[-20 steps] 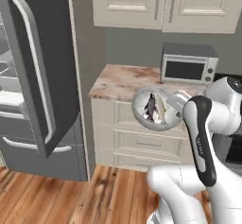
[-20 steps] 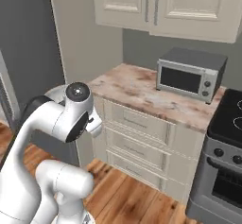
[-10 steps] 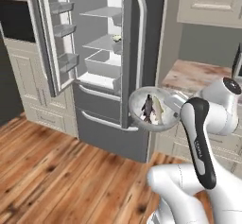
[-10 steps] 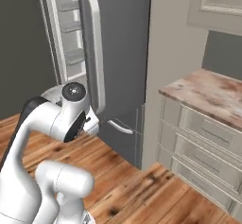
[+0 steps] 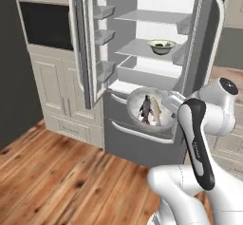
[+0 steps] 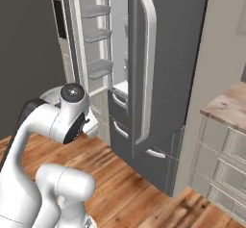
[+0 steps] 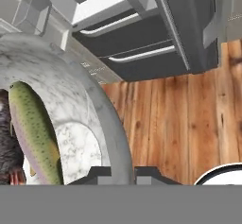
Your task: Place the bowl with the eggplant and avocado on the second highest shelf of the fridge. Place the bowl with the fishs on the top shelf of the fridge.
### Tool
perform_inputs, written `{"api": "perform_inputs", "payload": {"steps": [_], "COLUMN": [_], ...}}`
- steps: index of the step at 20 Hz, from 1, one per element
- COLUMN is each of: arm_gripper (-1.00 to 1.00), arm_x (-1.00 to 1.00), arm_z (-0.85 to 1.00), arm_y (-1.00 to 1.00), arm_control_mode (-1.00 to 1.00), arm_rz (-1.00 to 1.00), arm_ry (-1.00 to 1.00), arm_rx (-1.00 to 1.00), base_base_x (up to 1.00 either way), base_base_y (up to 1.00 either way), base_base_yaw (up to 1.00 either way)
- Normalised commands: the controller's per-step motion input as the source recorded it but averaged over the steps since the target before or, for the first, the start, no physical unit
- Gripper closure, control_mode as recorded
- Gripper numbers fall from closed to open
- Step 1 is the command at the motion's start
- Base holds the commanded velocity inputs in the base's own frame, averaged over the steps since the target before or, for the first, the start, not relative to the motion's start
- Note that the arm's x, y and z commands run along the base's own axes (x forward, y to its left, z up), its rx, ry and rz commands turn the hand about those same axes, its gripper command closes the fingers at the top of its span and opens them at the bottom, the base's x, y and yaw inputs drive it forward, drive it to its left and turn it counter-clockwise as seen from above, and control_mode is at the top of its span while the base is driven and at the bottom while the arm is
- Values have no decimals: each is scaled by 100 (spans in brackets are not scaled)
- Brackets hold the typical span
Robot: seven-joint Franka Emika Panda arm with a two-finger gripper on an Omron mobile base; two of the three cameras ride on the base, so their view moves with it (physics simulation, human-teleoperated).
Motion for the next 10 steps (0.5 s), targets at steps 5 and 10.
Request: {"api": "perform_inputs", "payload": {"steps": [5, 10], "arm_gripper": [100, 100], "arm_x": [0, 0], "arm_z": [0, 0], "arm_y": [0, 0], "arm_control_mode": [100, 100], "arm_rz": [0, 0], "arm_ry": [0, 0], "arm_rx": [0, 0], "base_base_x": [44, 42], "base_base_y": [84, 84], "base_base_yaw": [-64, -64]}}
